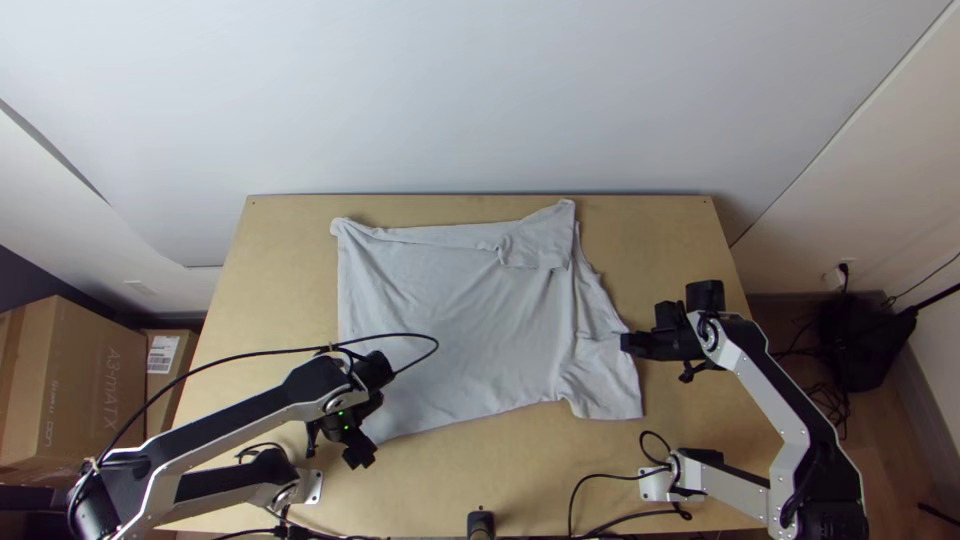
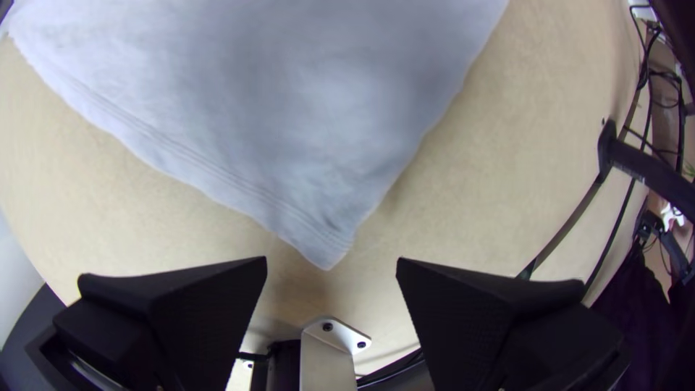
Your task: Fold the t-shirt
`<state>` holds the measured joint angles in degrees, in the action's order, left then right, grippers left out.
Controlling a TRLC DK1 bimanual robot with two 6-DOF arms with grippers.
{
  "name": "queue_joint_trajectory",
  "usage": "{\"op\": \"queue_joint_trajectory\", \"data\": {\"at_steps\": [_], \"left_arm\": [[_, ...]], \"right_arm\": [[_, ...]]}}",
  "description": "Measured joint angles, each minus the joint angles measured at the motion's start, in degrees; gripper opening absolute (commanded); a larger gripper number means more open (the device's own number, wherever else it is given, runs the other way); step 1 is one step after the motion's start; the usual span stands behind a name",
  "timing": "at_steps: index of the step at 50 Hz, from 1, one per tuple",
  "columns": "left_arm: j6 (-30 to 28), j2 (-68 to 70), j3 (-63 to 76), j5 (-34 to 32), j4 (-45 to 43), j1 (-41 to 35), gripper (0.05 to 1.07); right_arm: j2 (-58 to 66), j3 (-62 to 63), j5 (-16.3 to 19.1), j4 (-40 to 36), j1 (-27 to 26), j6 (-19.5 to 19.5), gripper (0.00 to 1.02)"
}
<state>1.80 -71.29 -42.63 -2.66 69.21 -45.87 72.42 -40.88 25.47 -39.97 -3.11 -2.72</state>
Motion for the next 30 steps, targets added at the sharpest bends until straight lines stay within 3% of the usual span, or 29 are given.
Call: {"op": "queue_joint_trajectory", "data": {"at_steps": [10,15,24,30], "left_arm": [[1.09,-6.36,0.00,1.11,-0.61,-3.91,0.92],[1.25,-8.79,0.00,1.44,-1.18,-4.42,0.78],[1.29,-9.14,0.00,1.44,-2.58,-4.55,0.78],[1.66,-9.14,0.00,1.44,-2.95,-4.55,0.57]], "right_arm": [[0.00,-0.81,0.00,-0.37,-0.72,0.00,0.02],[-0.02,-0.81,0.00,-0.72,-0.72,0.00,0.02],[-0.79,-0.81,0.00,-1.05,-0.72,0.00,0.02],[-1.20,-0.81,0.00,-1.09,-0.72,0.00,0.02]]}}
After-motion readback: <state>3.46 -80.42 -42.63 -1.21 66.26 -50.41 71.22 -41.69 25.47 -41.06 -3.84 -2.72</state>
